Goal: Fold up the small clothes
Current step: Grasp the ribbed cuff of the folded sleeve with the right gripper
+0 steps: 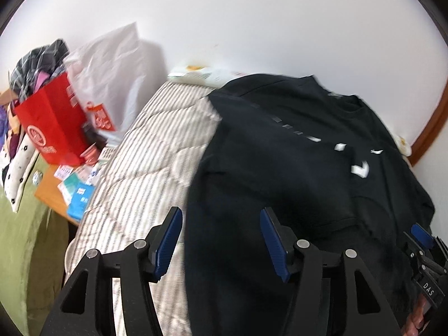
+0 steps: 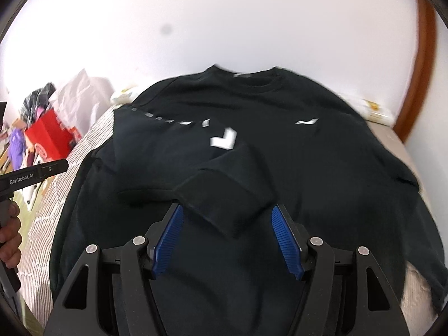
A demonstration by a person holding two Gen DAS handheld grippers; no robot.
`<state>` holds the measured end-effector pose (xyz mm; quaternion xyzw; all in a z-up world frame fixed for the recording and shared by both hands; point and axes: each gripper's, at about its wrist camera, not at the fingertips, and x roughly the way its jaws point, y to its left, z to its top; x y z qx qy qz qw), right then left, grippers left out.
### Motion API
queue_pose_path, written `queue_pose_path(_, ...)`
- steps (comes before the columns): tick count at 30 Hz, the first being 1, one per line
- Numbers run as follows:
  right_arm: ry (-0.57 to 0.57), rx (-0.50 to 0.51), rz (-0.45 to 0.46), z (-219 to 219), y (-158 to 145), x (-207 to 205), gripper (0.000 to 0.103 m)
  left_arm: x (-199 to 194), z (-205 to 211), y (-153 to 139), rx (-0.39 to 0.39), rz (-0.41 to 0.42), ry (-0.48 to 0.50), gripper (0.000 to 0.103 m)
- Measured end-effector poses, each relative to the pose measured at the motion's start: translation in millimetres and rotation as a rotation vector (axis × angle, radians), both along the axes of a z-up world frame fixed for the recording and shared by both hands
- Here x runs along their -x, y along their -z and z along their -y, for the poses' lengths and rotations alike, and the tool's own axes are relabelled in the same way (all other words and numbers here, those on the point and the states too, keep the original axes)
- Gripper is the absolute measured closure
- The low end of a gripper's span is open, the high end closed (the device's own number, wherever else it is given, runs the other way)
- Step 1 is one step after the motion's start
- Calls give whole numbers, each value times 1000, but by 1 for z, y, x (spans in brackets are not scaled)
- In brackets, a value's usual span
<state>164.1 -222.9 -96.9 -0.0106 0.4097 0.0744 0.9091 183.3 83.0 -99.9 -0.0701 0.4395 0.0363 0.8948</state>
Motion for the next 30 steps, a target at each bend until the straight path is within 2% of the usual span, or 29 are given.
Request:
queue_pose_path(6,-47,34,-56,-32,33,-27,37,-2,-23,27,1,-53,-15,47)
queue_pose_path(11,-39,93,-90,-44,58,-47,38,-7,-20,46,-4,-89,15,47)
queue_pose_path(12,-36,96,-93,-43,62,-51,40,-8,-20,49,-4,-94,17,47)
queue_pose_path(14,-25,94,-91,-39,64,-56,52,-13,-17,54,-2,-106,25,47)
queue_pose_path(15,-25,92,-89,-37,64,-59,63,-15,-15,55,-1,-110,31,47)
queue_pose_path(16,-32,88,-86,-35,63,-60,76,-18,-13,56,-4,-111,34,47)
queue_pose_path(19,-77,43,-76,-26,54,-62,91,-24,-8,57,-10,-108,35,47)
queue_pose_path(22,-87,13,-35,-12,38,-62,95,-29,-6,59,-14,-106,27,47)
queue_pose_path(27,-58,-48,31,22,6,-66,95,-34,-7,62,-17,-108,8,47)
queue_pose_path(30,-54,-89,26,44,-2,-70,95,-35,-7,62,-21,-108,2,47)
